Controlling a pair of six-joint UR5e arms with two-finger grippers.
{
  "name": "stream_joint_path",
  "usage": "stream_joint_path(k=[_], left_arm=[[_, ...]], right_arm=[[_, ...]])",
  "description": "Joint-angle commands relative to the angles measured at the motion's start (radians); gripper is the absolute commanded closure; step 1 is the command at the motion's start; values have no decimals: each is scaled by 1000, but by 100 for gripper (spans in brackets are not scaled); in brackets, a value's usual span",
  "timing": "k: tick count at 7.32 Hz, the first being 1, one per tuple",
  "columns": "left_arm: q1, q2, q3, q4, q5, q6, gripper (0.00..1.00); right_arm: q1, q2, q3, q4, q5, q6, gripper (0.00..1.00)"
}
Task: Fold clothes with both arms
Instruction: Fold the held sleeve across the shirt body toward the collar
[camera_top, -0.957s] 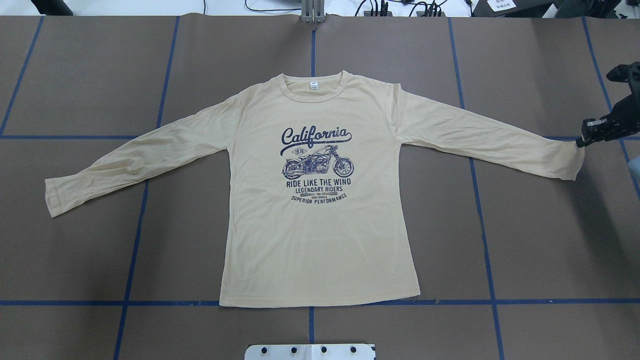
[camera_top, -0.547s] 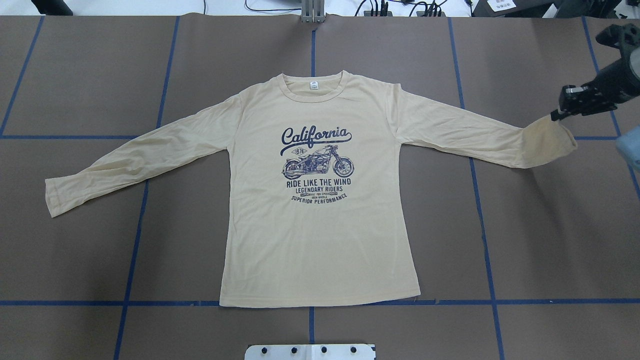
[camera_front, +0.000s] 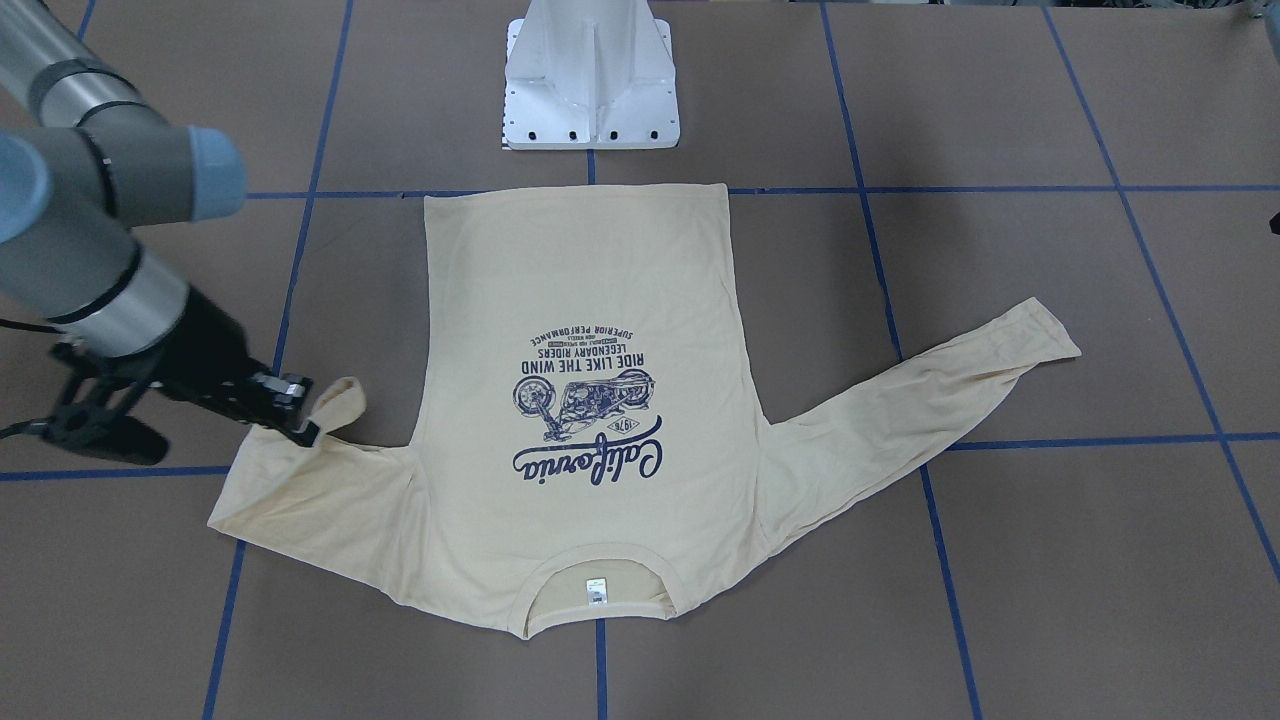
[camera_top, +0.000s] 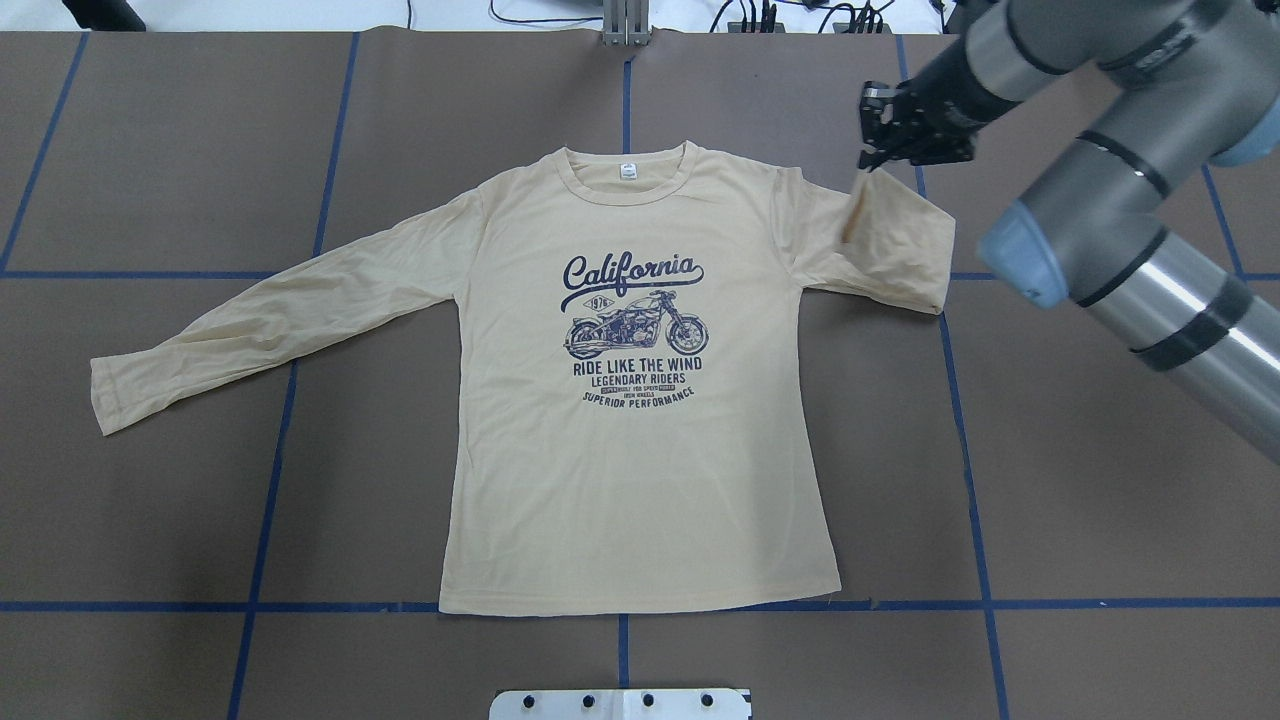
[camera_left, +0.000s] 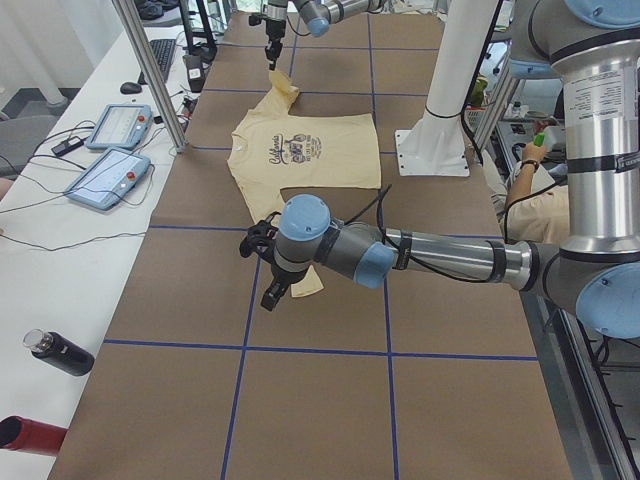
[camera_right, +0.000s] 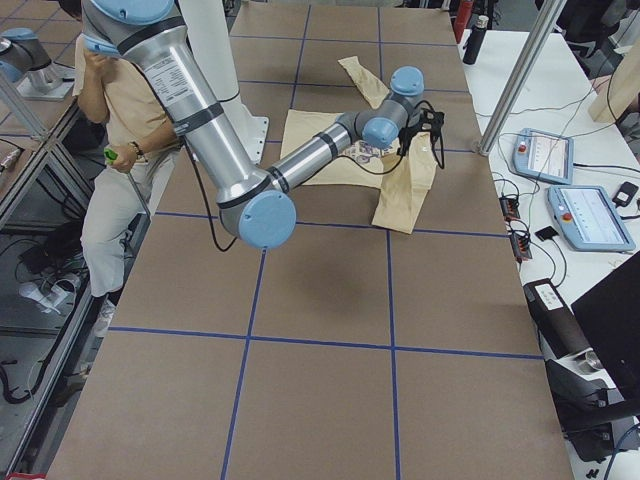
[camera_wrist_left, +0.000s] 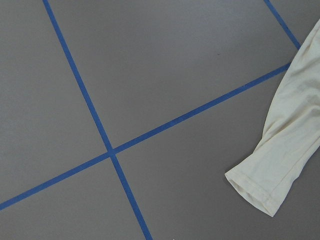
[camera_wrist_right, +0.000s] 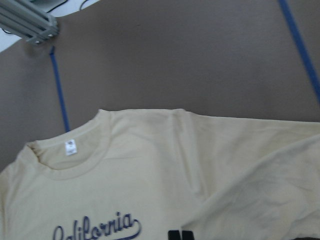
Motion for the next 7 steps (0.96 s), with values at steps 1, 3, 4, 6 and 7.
stream_joint_path(k=[1, 3, 4, 6, 7], left_arm=[[0, 1, 4, 0, 0, 1, 0], [2, 1, 5, -2, -2, 1, 0], [2, 1, 4, -2, -2, 1, 0], [3, 1, 5, 0, -2, -1, 0], [3, 1, 4, 0, -3, -1, 0]], right_arm=[[-137, 257, -151, -5, -198, 228, 100], [-229, 385, -252, -5, -330, 271, 100], [-278, 470, -344, 1, -398, 294, 100], [-344, 543, -438, 4, -478, 296, 100], [-385, 549, -482, 50, -518, 296, 100]])
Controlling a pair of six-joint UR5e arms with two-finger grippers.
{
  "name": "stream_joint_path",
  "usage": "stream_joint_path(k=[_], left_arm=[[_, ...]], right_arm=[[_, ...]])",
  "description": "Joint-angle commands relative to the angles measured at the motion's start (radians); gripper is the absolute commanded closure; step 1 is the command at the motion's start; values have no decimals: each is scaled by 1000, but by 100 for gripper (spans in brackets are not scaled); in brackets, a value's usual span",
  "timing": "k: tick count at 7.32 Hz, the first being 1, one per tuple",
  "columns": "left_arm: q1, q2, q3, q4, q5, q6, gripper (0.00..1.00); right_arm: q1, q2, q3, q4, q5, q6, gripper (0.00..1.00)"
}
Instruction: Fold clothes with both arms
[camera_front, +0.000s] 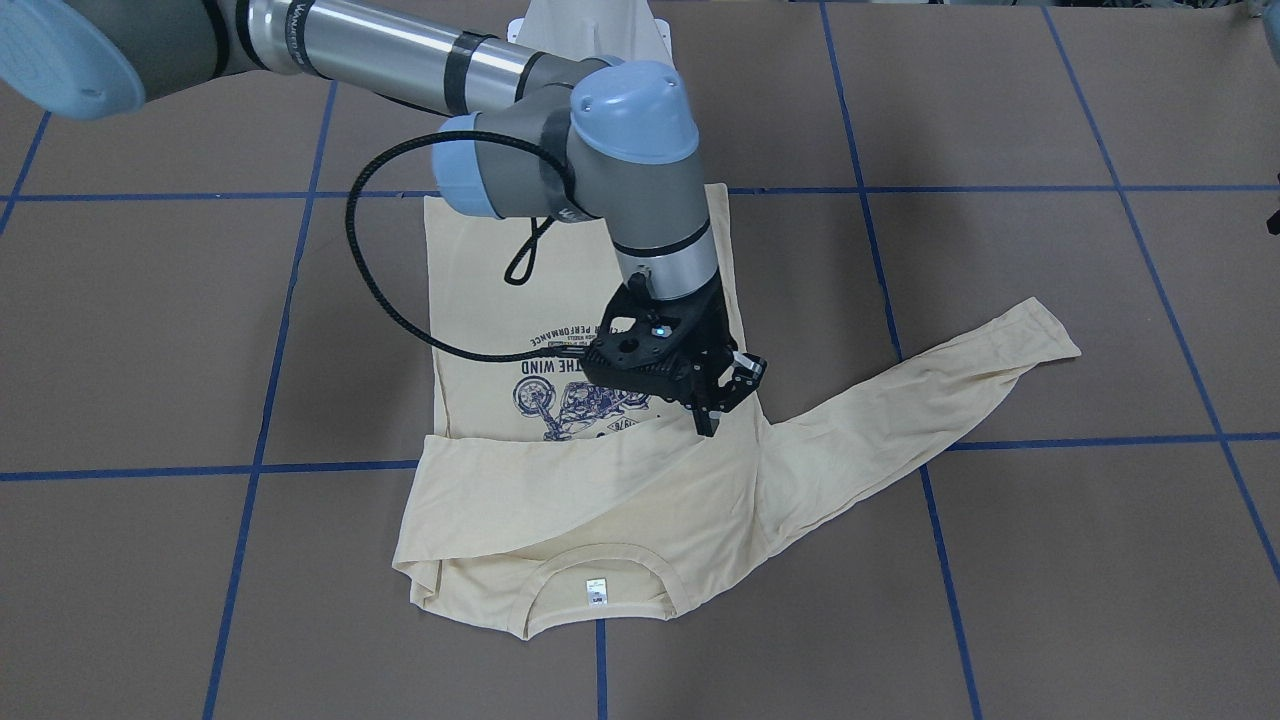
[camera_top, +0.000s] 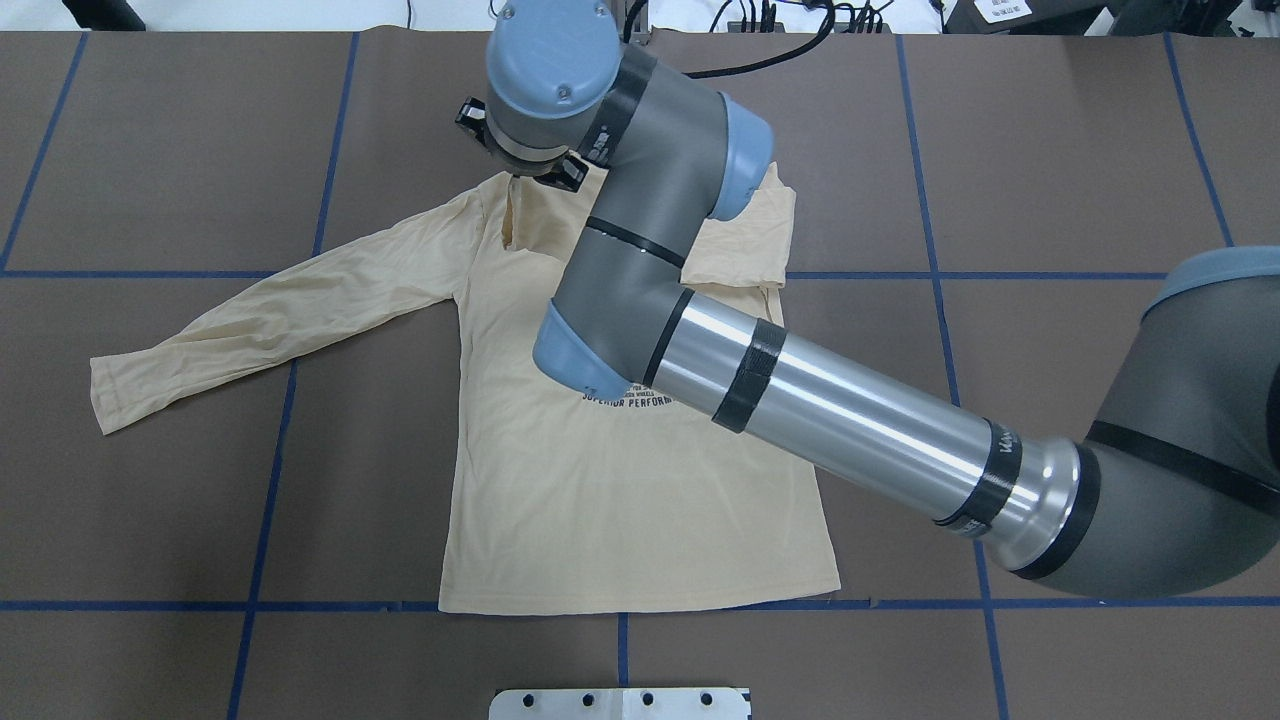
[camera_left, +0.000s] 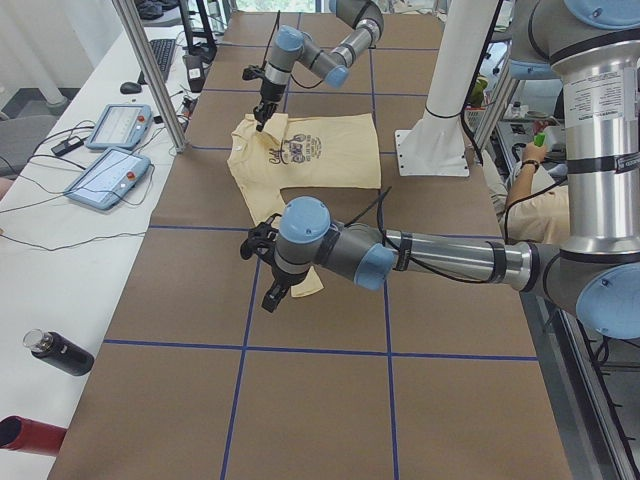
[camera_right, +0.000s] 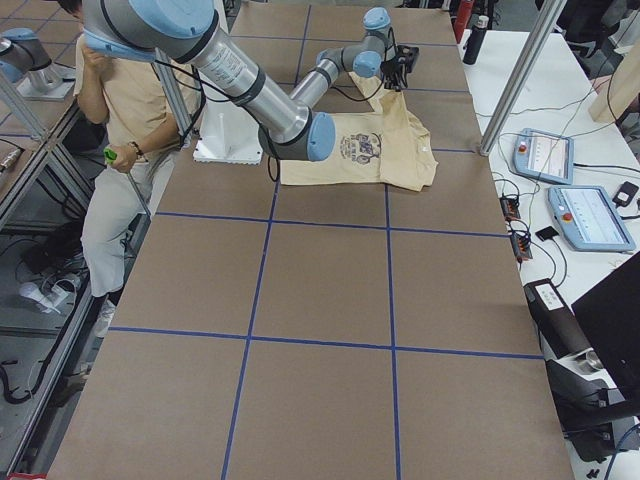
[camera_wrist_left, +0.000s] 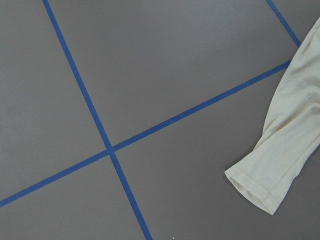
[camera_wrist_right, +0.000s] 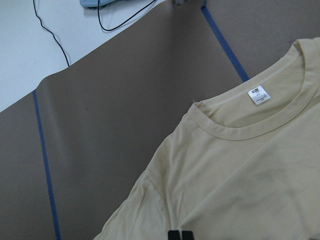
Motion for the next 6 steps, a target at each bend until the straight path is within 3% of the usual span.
stream_joint_path(k=[1, 5, 6], left_arm=[[0, 0, 2, 0, -1, 0, 0], [2, 0, -1, 0, -1, 0, 0], [2, 0, -2, 0, -1, 0, 0]], right_arm=[[-65, 42, -147, 131, -78, 5, 100], [-67, 170, -370, 229, -79, 44, 100], [-68, 176, -380, 235, -79, 61, 100]])
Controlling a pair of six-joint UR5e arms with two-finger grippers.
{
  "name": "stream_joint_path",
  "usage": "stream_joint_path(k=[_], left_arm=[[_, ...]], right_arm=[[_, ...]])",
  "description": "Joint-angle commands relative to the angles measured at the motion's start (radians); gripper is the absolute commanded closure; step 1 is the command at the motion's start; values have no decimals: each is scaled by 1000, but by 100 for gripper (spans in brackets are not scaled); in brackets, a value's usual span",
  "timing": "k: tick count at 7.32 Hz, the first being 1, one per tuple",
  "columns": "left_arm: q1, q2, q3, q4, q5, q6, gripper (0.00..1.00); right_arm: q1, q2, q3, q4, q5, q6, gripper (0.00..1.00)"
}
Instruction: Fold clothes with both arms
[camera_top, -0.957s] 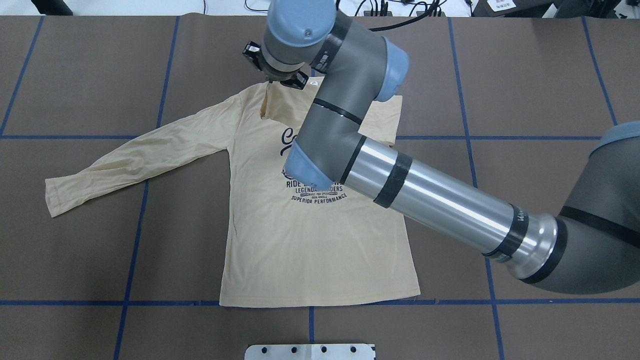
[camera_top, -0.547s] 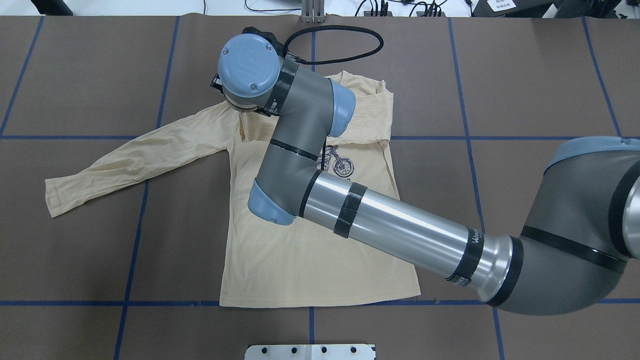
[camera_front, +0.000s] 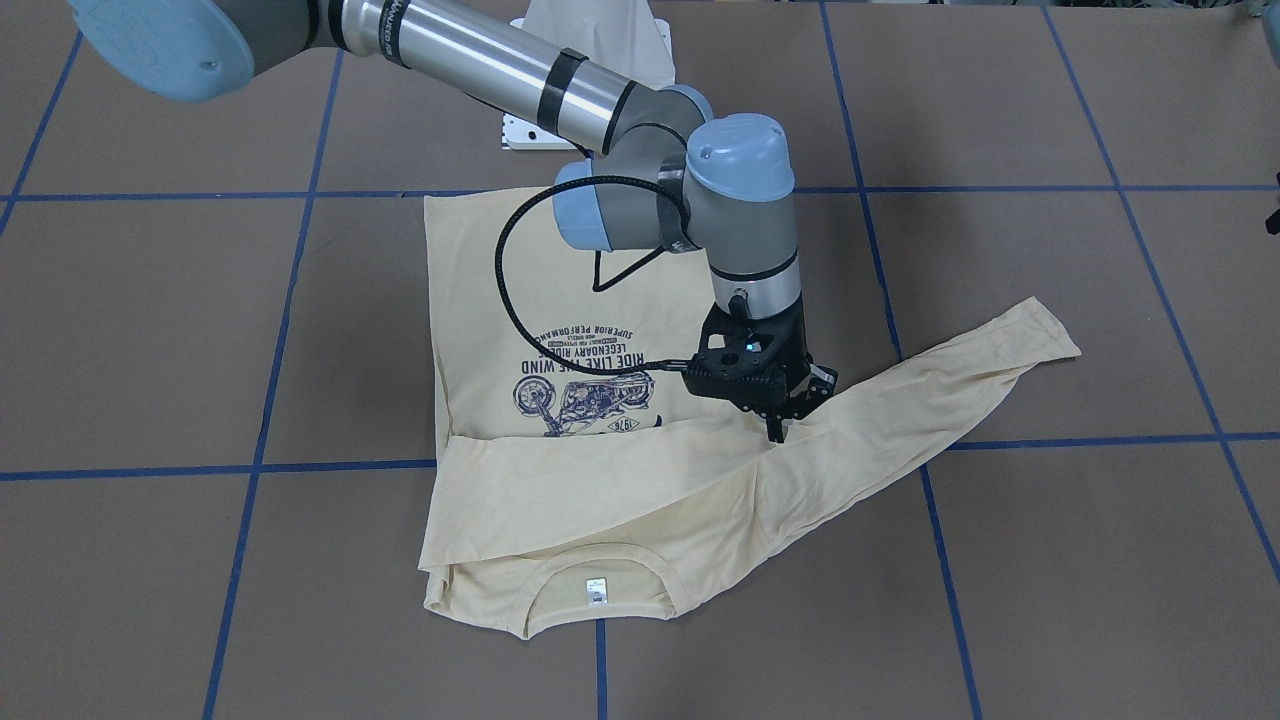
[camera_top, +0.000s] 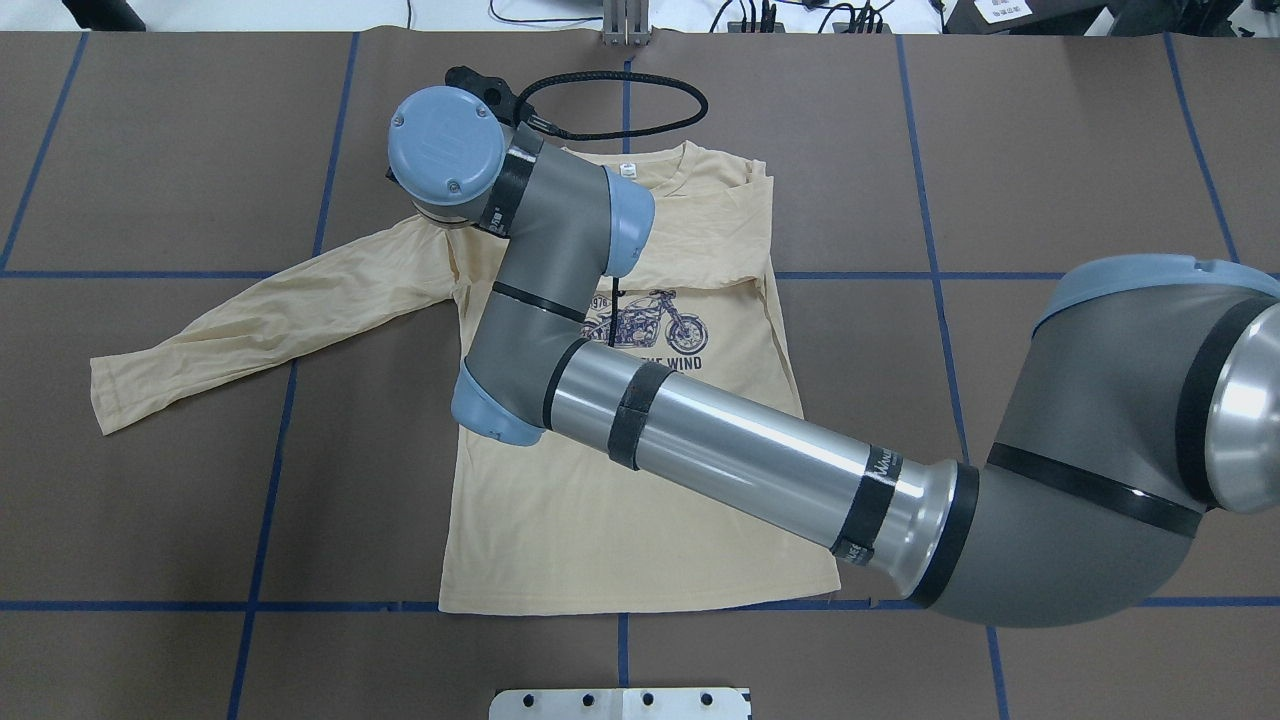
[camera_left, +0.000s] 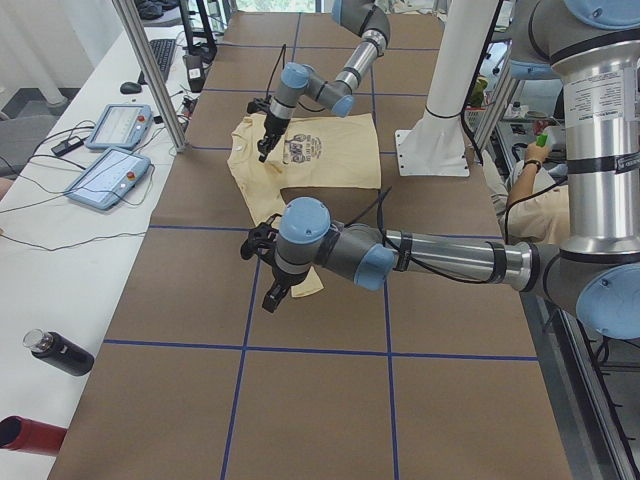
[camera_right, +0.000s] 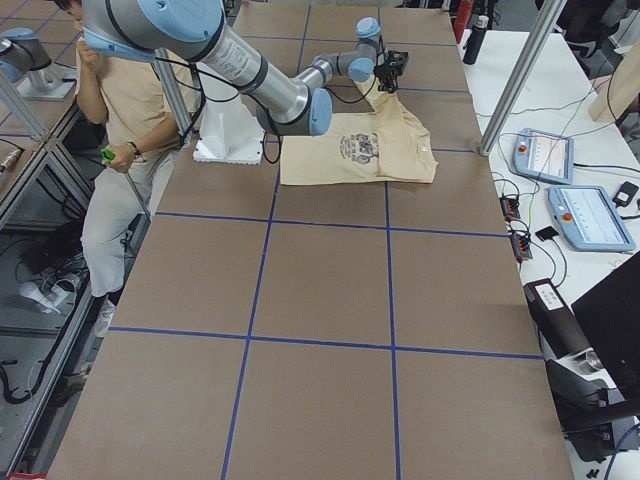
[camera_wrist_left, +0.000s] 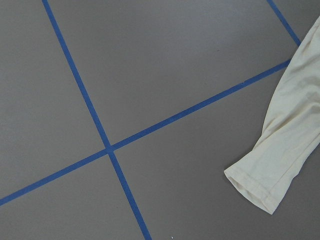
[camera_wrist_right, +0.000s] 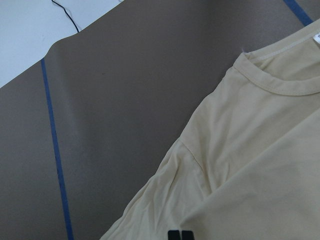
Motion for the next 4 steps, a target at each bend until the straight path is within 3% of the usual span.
stream_joint_path(k=[1, 2, 3, 4], left_arm=[[0, 0, -4, 0, 0, 0, 0], [0, 0, -5, 0, 0, 0, 0], [2, -1, -5, 0, -27, 5, 0], [9, 0, 1, -23, -149, -1, 0]], right_arm=[[-1, 20, -45, 26, -1, 25, 90], [0, 21, -53, 26, -7, 40, 1], [0, 21, -56, 31, -14, 69, 1], [0, 22, -56, 60, -16, 77, 1]])
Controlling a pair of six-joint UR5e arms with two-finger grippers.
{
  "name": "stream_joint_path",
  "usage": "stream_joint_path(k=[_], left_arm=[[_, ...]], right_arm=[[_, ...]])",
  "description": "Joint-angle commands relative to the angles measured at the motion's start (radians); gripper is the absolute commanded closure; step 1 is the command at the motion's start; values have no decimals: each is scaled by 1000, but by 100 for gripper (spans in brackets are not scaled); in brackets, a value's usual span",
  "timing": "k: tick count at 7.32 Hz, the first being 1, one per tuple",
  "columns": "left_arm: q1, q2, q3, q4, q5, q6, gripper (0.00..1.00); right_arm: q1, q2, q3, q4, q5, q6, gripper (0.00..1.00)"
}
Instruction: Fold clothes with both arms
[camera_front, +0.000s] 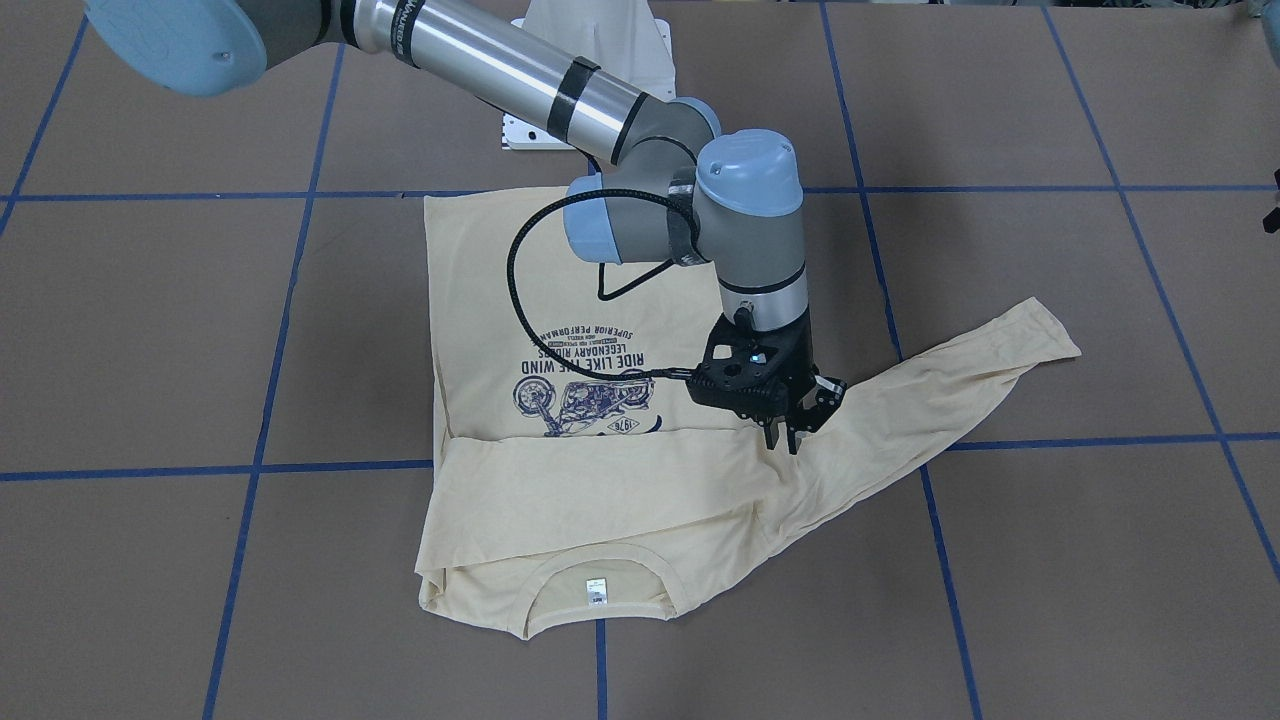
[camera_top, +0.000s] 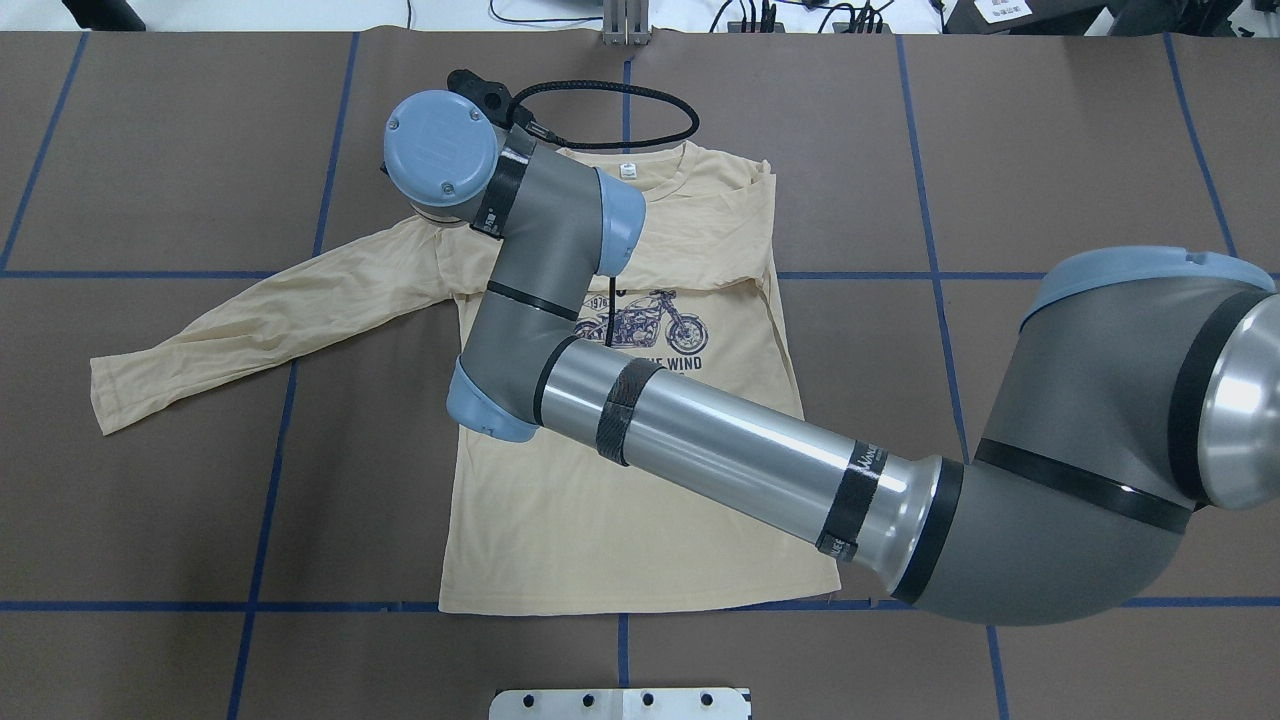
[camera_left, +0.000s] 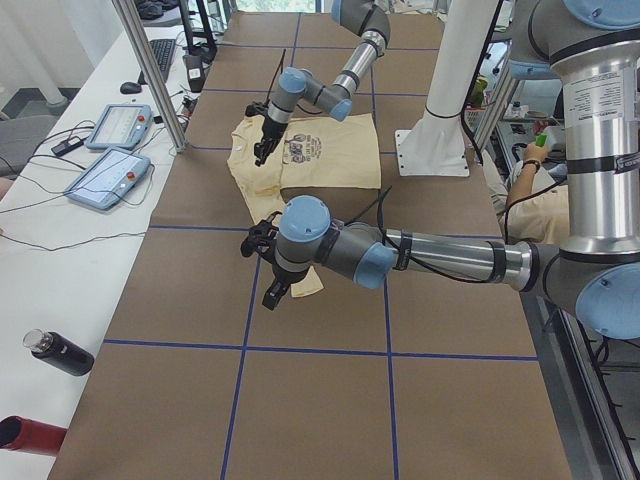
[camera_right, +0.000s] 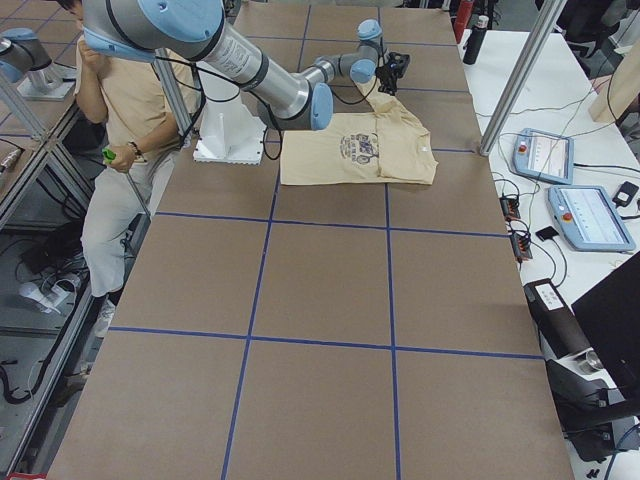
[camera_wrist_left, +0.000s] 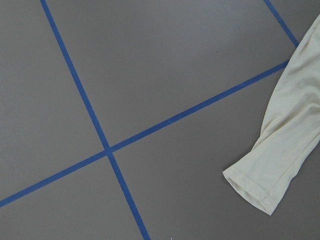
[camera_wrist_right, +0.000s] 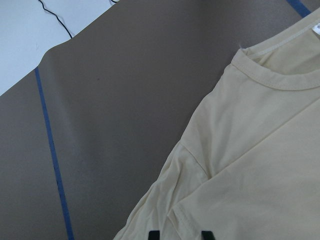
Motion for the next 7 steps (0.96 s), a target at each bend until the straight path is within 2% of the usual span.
stream_joint_path(k=[1, 2, 3, 4, 5, 6, 7], left_arm=[[8, 1, 18, -15, -103, -2, 0], [9, -1, 24, -7, -24, -11, 0], [9, -9, 67, -40, 1, -113, 0], [47, -10, 114, -133, 2, -129, 0], [72, -12, 163, -204, 2, -132, 0], [96, -13, 199, -269, 2, -191, 0], [171, -16, 214, -362, 2, -354, 0]], right_arm=[[2, 2, -3, 24, -1, 30, 0], [6, -15, 34, 23, 11, 42, 0], [9, -147, 189, 24, 37, 48, 0], [31, -254, 336, 17, 78, 71, 0], [52, -341, 424, 18, 118, 72, 0], [63, -397, 468, 18, 120, 70, 0], [75, -440, 508, 21, 146, 69, 0]])
